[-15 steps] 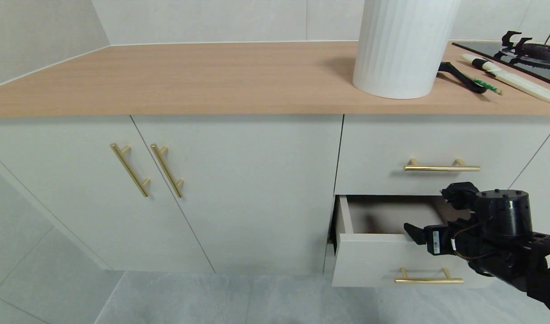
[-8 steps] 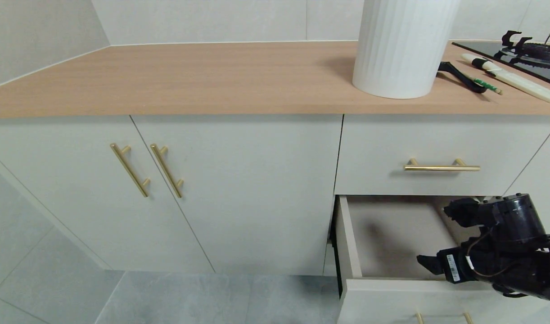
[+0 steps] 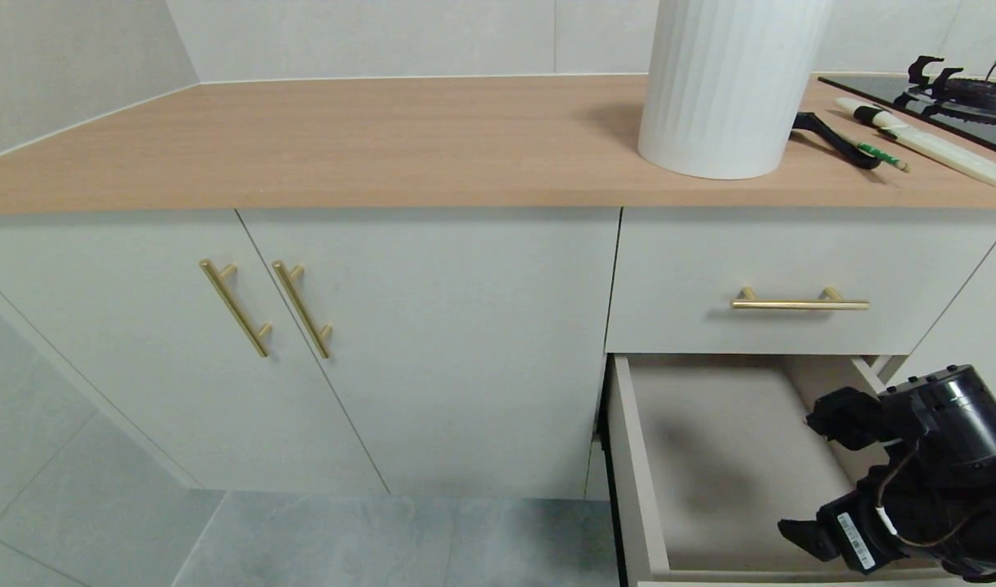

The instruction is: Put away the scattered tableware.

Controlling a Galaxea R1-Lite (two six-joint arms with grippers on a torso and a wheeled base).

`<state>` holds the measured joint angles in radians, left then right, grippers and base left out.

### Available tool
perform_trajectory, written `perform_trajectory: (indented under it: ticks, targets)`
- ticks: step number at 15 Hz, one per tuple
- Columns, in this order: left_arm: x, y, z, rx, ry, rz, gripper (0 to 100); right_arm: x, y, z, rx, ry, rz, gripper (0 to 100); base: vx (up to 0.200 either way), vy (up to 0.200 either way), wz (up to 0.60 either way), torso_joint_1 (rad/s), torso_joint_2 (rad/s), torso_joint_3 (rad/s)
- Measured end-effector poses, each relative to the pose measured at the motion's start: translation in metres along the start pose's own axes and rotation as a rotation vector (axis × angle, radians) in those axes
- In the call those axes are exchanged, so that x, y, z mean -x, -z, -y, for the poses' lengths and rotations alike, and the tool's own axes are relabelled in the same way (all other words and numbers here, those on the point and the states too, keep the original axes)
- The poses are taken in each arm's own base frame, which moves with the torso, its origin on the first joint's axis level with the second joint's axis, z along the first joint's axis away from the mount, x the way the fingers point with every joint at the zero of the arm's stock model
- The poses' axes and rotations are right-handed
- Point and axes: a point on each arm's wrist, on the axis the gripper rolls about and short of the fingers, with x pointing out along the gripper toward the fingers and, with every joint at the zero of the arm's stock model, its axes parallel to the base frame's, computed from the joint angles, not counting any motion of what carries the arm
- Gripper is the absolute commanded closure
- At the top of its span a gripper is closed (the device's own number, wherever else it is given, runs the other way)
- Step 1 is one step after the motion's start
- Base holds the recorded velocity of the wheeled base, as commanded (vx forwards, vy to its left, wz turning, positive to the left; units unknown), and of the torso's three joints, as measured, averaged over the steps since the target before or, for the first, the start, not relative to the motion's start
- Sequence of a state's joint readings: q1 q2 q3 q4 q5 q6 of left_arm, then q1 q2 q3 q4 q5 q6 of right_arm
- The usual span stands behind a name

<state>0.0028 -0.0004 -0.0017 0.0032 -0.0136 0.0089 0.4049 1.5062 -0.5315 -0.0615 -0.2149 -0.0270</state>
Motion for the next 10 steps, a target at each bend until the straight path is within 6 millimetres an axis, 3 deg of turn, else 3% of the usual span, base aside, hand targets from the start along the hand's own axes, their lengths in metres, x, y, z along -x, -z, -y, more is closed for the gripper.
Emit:
perform_trajectory:
  ticks: [7, 10]
  targets:
    - [0.0, 0.0, 0.0, 0.0, 0.0, 0.0, 0, 0.03, 0.024, -0.007, 0.189, -0.052, -0.128, 0, 0.0, 0.0, 0.0, 0.0, 0.0, 0.0]
    - [0.0, 0.0, 0.0, 0.0, 0.0, 0.0, 0, 0.035, 0.025, -0.009, 0.203, -0.062, -0.122, 0, 0.0, 0.0, 0.0, 0.0, 0.0, 0.0]
